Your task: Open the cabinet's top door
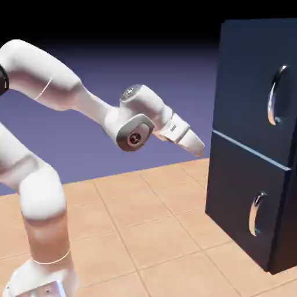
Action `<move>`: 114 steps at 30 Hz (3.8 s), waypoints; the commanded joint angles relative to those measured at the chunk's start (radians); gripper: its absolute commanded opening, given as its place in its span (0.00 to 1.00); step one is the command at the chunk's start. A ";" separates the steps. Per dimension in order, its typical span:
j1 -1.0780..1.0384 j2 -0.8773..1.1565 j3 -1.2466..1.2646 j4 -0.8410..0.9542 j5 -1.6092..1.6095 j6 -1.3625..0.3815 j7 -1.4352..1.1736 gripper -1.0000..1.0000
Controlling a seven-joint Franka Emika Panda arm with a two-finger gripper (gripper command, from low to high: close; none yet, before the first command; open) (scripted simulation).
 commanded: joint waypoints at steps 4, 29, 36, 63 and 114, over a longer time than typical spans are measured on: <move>0.064 -0.017 -0.071 0.048 -0.174 0.004 0.131 0.50; 0.465 -0.122 -0.513 0.347 -1.261 0.026 0.947 0.50; 0.577 -0.151 -0.637 0.431 -1.566 0.033 1.175 0.50; 1.010 -0.265 -1.114 0.754 -2.740 0.057 2.056 0.50; -0.168 -0.229 -0.006 0.217 -1.980 -0.348 2.060 0.00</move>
